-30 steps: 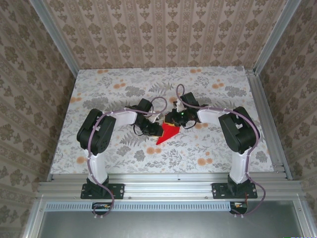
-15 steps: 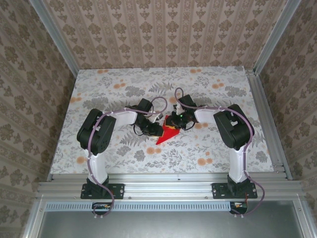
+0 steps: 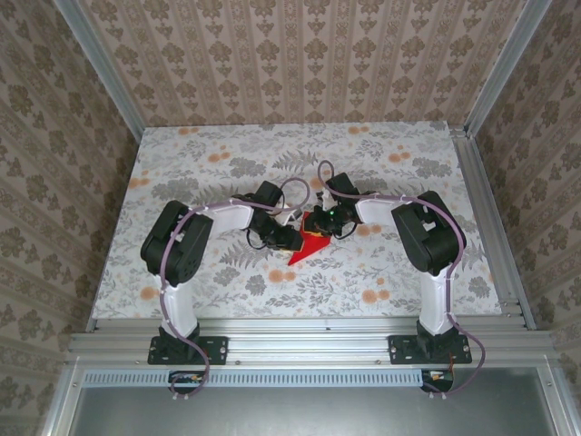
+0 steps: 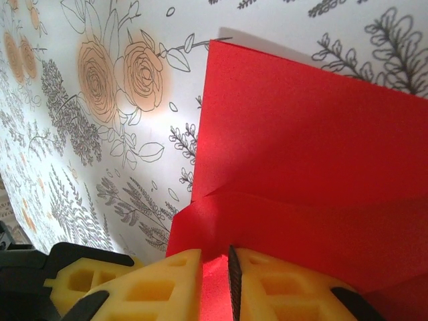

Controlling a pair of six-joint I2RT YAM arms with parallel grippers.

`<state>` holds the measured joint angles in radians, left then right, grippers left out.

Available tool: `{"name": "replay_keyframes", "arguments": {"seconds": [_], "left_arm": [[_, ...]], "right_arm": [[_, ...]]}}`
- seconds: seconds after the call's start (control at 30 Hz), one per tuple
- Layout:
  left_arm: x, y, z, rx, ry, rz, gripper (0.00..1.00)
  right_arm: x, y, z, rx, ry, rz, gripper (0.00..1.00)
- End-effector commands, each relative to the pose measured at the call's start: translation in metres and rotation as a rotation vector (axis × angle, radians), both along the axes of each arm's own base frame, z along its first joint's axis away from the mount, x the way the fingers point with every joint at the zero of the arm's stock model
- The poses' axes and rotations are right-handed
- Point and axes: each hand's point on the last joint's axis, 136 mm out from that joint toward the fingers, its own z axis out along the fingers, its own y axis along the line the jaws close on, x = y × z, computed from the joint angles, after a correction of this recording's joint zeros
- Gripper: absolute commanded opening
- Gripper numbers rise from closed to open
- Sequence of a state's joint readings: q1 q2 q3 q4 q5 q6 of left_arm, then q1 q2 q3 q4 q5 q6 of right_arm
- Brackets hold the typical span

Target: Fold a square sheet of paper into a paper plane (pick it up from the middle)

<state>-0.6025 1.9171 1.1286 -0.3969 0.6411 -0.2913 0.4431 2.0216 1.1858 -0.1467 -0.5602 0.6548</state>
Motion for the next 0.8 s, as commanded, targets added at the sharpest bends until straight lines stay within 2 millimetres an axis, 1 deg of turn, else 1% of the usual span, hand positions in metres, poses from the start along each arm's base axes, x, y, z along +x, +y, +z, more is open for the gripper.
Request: {"name": "replay_keyframes", "arguments": {"seconds": [0.0,0.17,0.3,0.4,0.5,0.67,0.77], "left_arm": [[0.001,-0.002,0.021,-0.007,-0.036,0.007,0.32],[0.004,0.001,0.035,-0.001,-0.066,0.016,0.33],[0.009,0.009,0.035,0.050,-0.090,0.035,0.33],[0.010,0.009,0.038,0.049,-0.106,0.048,0.32],[0.012,0.007,0.035,0.048,-0.099,0.048,0.29],[0.011,0.002,0.024,0.039,-0.072,0.042,0.25],[0.012,0.002,0.019,0.048,-0.071,0.040,0.18]], "right_arm": [[-0.017,-0.019,-0.023,-0.111,0.068,-0.007,0.23],[-0.017,-0.019,-0.023,-0.109,0.068,-0.001,0.23],[-0.017,-0.018,-0.022,-0.103,0.066,0.001,0.22],[-0.017,-0.018,-0.023,-0.103,0.066,0.003,0.23],[-0.017,-0.017,-0.022,-0.099,0.065,0.004,0.22],[-0.017,-0.017,-0.020,-0.096,0.064,0.006,0.23],[-0.017,-0.017,-0.019,-0.097,0.061,0.010,0.22]]}}
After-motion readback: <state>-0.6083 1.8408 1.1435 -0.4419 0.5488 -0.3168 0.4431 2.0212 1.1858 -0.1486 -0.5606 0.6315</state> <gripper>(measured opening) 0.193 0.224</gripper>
